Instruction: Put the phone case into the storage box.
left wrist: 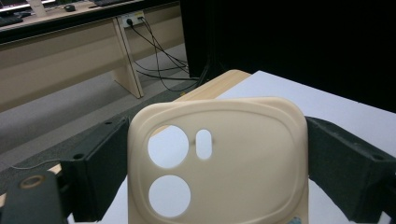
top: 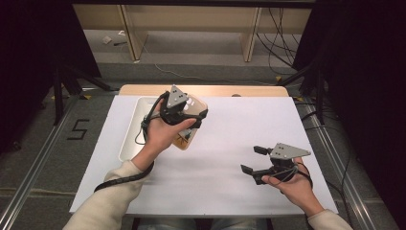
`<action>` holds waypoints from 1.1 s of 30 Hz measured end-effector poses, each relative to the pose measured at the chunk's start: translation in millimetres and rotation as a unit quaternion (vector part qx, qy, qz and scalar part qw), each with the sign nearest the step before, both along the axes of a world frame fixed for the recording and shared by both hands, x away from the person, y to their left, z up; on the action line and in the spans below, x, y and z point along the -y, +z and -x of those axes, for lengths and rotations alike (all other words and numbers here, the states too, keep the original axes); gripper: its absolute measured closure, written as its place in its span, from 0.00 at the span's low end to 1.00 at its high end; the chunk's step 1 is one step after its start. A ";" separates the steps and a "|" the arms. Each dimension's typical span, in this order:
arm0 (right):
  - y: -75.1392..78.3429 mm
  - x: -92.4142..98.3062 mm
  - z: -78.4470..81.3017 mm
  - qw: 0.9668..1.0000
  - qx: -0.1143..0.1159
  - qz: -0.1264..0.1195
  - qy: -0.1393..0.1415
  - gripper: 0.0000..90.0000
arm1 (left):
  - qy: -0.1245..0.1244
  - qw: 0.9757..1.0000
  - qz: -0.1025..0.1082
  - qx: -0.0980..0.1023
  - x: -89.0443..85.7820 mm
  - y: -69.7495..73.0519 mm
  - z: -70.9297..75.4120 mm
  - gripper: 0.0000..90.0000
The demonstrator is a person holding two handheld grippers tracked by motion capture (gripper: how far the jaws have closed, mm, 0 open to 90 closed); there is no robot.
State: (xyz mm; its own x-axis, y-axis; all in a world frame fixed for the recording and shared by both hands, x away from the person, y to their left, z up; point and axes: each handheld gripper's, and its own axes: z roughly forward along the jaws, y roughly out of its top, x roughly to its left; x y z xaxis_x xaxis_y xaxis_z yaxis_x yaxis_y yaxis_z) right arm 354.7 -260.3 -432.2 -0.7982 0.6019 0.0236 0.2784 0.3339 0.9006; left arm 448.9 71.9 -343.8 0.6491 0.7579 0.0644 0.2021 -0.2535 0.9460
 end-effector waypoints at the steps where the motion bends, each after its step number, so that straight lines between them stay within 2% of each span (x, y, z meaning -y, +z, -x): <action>1: 0.0 -0.1 0.0 1.000 0.000 0.000 0.000 0.18 | 0.001 1.000 0.001 0.001 -0.7 0.5 -0.3 0.12; 33: -0.6 -0.9 -0.5 1.000 -0.002 -0.002 0.002 0.18 | 0.029 0.999 0.017 0.008 -16.2 7.9 -5.9 0.12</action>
State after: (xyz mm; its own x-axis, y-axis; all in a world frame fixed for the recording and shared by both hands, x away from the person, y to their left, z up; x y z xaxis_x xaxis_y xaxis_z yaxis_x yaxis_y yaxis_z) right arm 355.1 -259.5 -432.7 -0.8000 0.5993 0.0283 0.2801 0.3314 0.9010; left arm 454.7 88.1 -335.9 0.6039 0.7956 0.0471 0.2011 -0.2093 0.9570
